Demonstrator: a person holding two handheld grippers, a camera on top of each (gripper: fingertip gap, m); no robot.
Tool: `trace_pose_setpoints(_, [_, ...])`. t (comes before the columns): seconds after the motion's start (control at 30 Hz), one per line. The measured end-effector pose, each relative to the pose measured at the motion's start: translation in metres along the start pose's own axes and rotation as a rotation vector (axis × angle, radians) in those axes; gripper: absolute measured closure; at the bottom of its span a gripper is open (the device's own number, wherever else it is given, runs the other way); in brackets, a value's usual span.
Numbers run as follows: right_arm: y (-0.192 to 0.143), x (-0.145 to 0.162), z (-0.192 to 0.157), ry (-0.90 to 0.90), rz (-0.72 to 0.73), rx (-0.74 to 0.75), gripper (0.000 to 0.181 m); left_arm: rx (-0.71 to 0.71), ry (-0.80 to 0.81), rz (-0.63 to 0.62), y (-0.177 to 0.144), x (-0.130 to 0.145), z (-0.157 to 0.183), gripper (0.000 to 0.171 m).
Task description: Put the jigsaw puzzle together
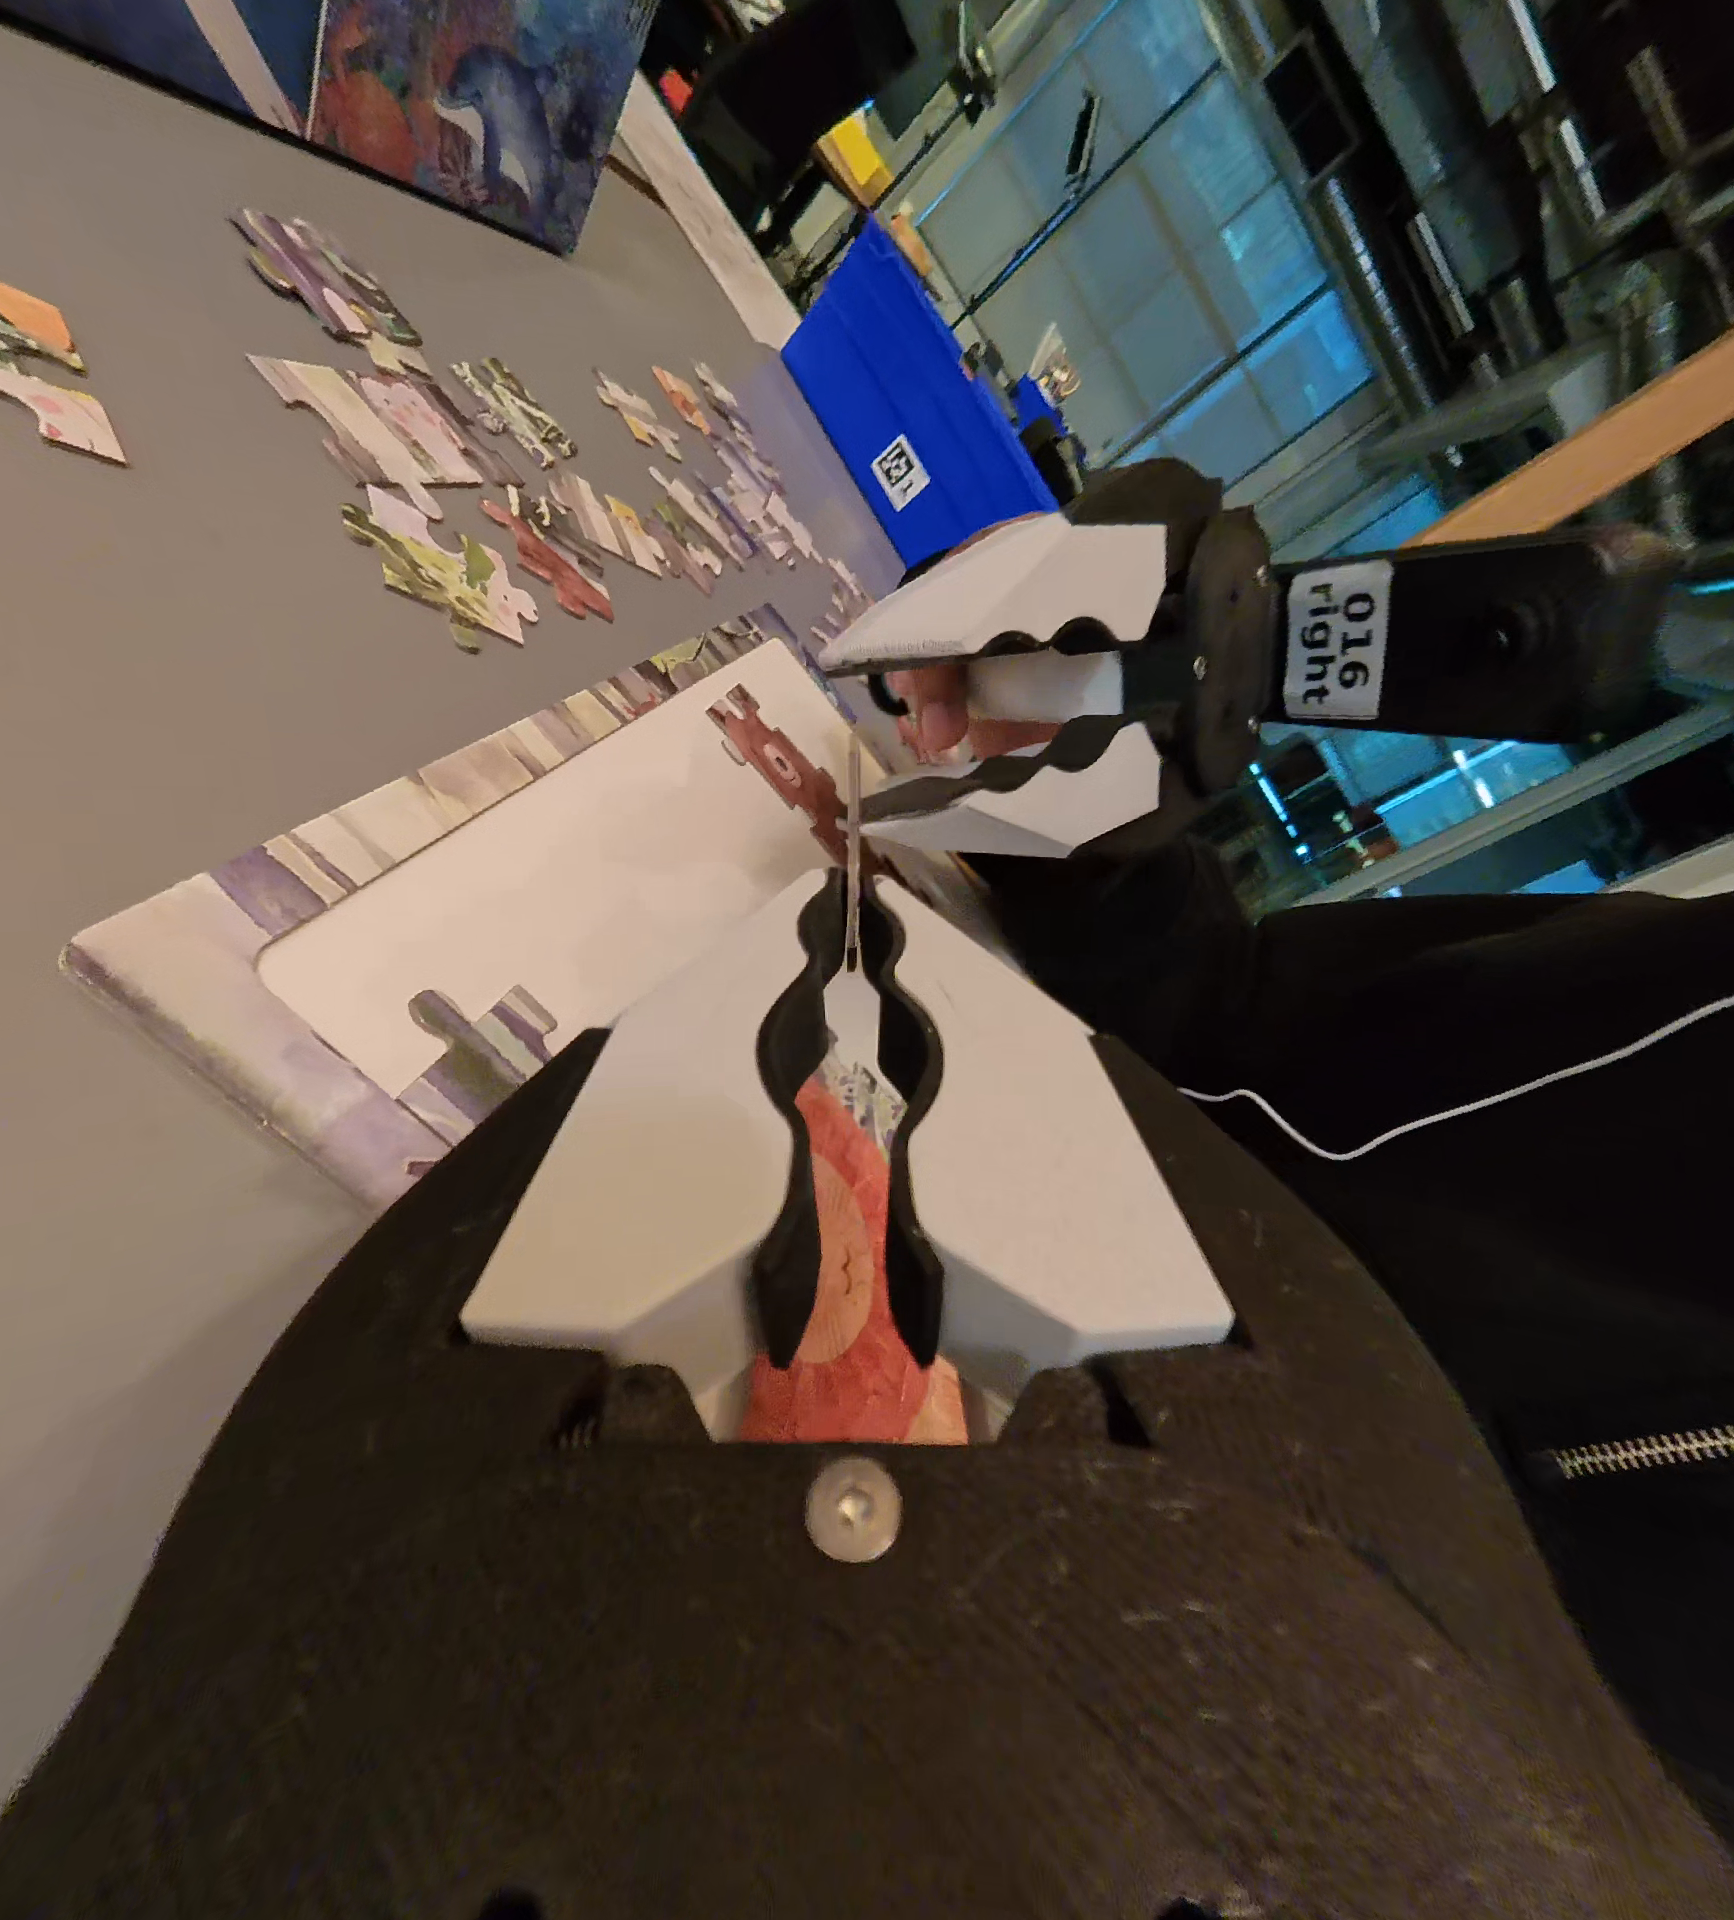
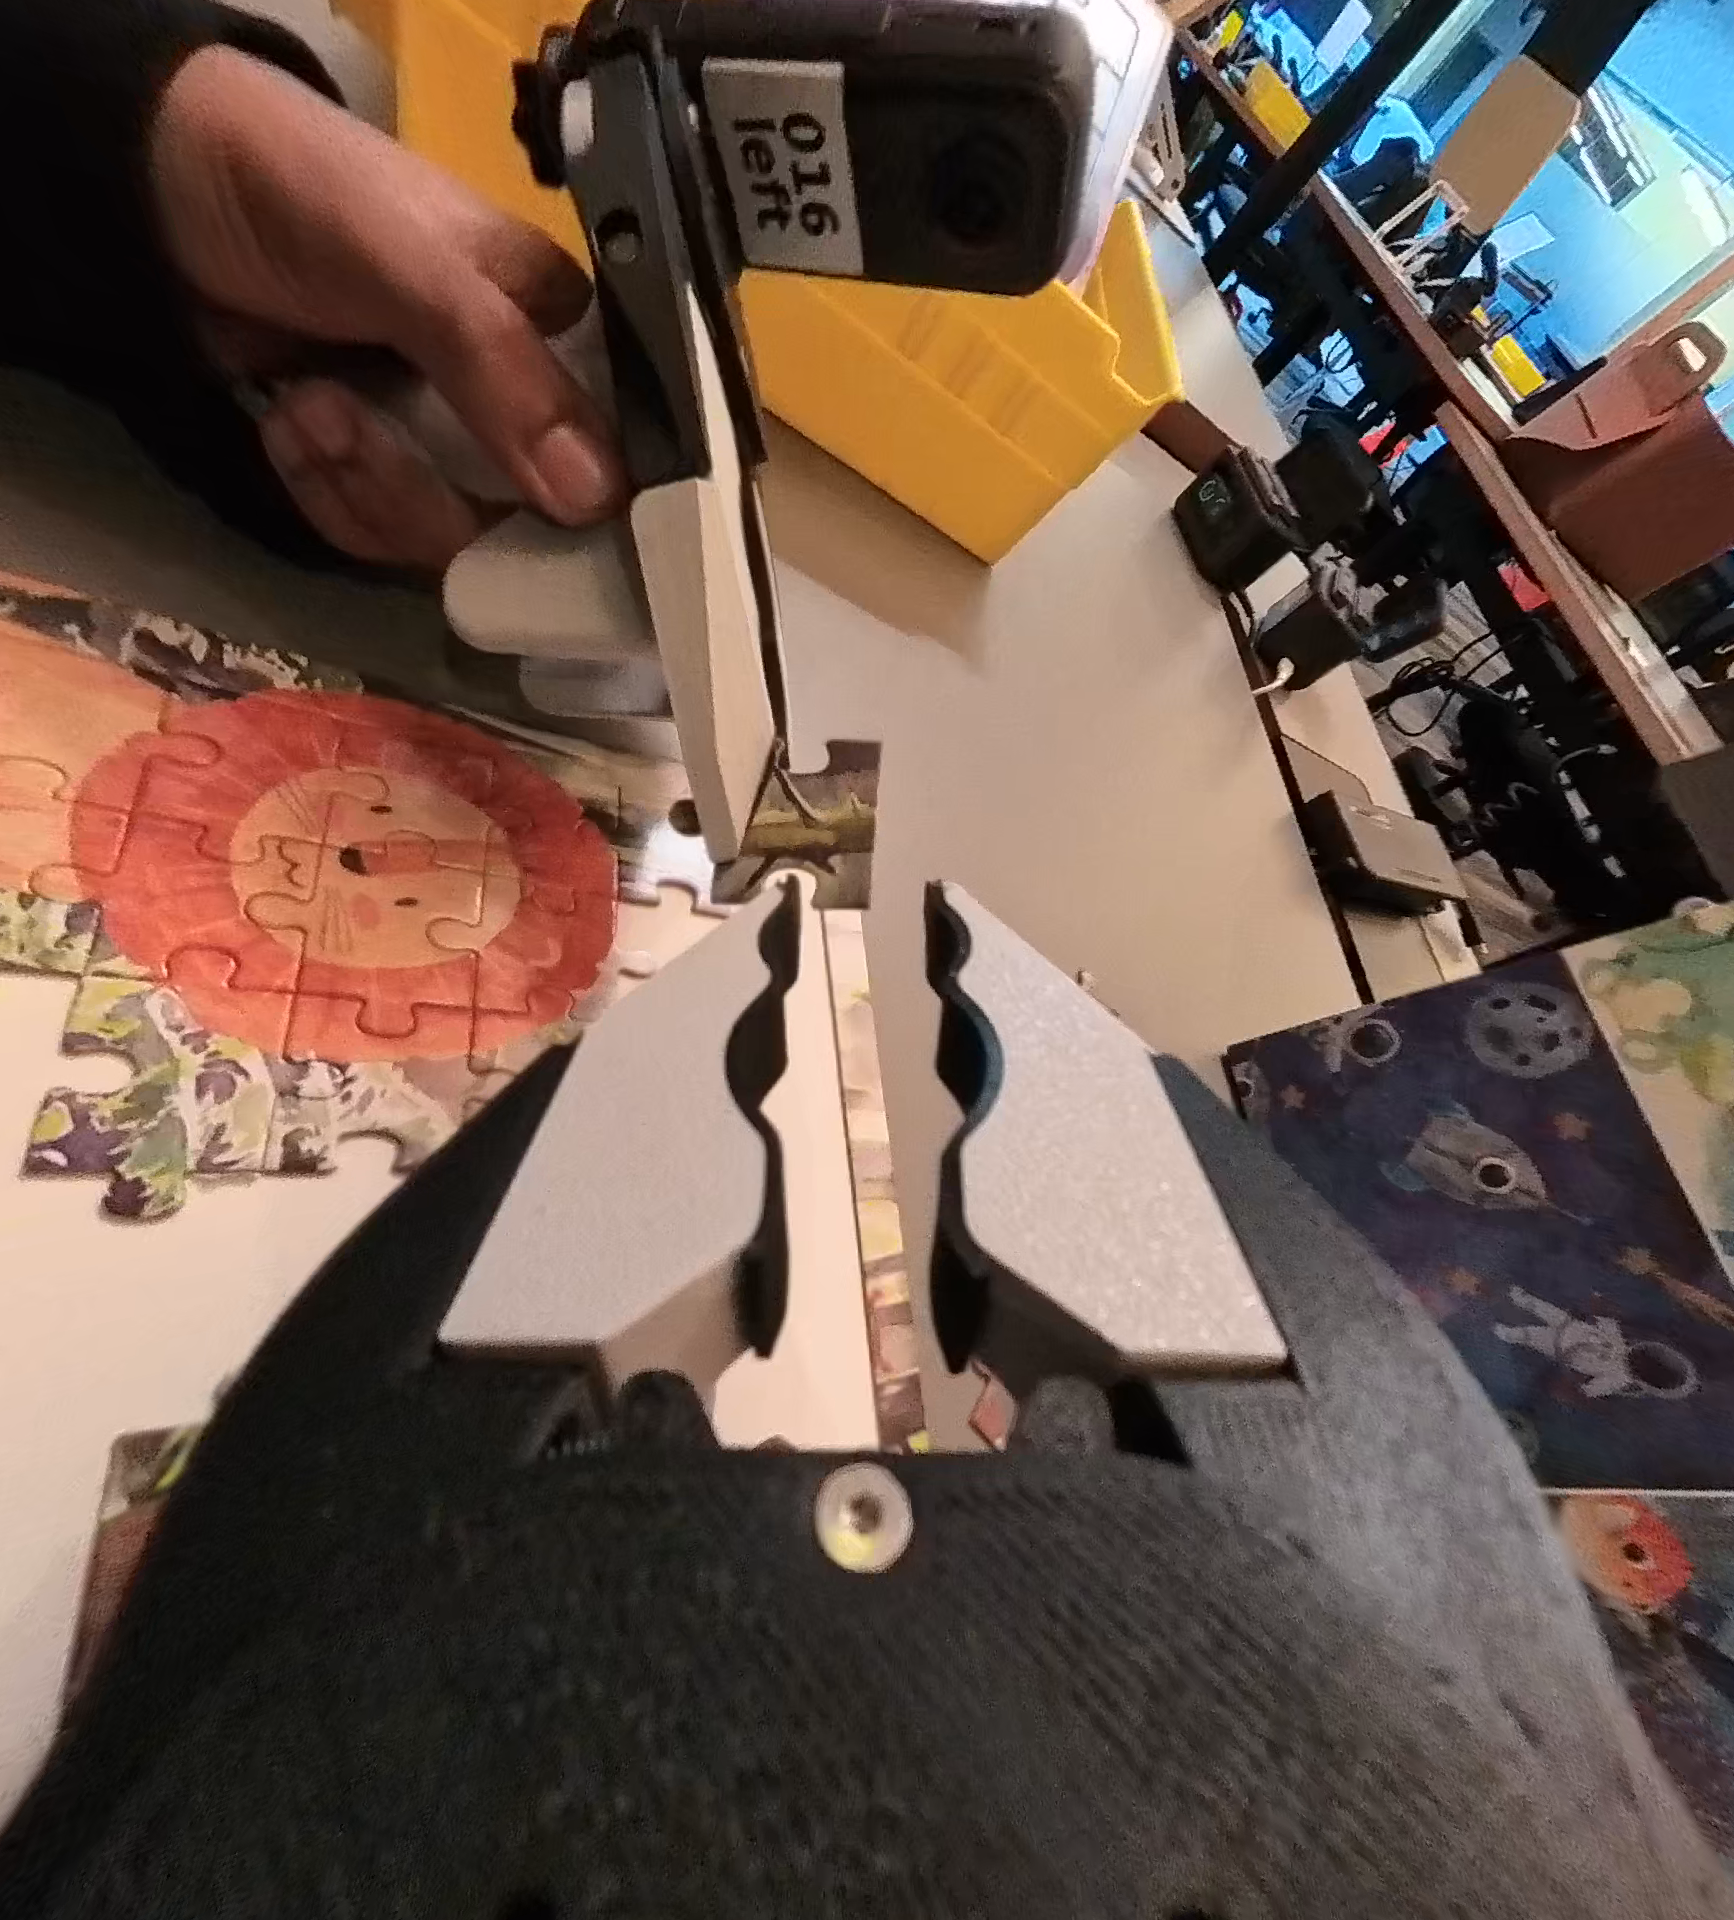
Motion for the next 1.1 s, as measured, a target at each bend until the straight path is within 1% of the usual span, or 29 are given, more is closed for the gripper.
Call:
trace_pose_setpoints(0.1, [0.003, 0.0, -0.004, -0.047, -0.028, -0.004, 0.161, -0.033, 0.02, -0.027, 0.003, 0.002, 0.001, 0.171])
trace_pose_setpoints(0.17, [0.004, 0.0, -0.007, -0.079, -0.039, -0.019, 0.171, -0.055, 0.035, -0.038, 0.004, 0.002, 0.001, 0.171])
trace_pose_setpoints(0.33, [0.002, 0.002, -0.004, -0.068, -0.05, -0.01, 0.171, -0.052, 0.052, -0.036, 0.004, 0.002, 0.0, 0.171])
trace_pose_setpoints(0.4, [-0.001, 0.009, 0.0, -0.053, -0.086, -0.013, 0.171, -0.069, 0.064, -0.033, 0.003, 0.002, 0.0, 0.167])
trace_pose_setpoints(0.47, [-0.002, 0.019, 0.002, 0.004, -0.129, -0.063, 0.171, -0.093, 0.081, -0.016, 0.001, 0.001, 0.0, 0.165])
trace_pose_setpoints(0.57, [-0.002, 0.032, 0.0, 0.08, -0.165, -0.147, 0.171, -0.119, 0.104, -0.013, 0.0, 0.0, 0.001, 0.169])
trace_pose_setpoints(0.77, [0.002, 0.042, -0.007, 0.133, -0.185, -0.286, 0.171, -0.143, 0.118, -0.048, 0.003, 0.002, 0.0, 0.17])
trace_pose_setpoints(0.83, [0.005, 0.046, -0.008, 0.138, -0.196, -0.306, 0.171, -0.144, 0.119, -0.053, 0.004, 0.003, 0.0, 0.17])
trace_pose_setpoints(0.93, [0.005, 0.048, -0.006, 0.16, -0.176, -0.335, 0.171, -0.143, 0.123, -0.059, 0.004, 0.003, 0.001, 0.171])
trace_pose_setpoints(1.1, [0.006, 0.048, -0.006, 0.163, -0.179, -0.352, 0.171, -0.14, 0.117, -0.061, 0.004, 0.003, 0.0, 0.171])
Point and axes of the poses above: each gripper's, where its closed fingertips meet, y out along the fingers, x out of its underside, z = x × y across the jaws, the point moved 10 cm from there along -y, back along the fingers, and after that the axes turned 7 degrees about -y, right-handed, at the moved point
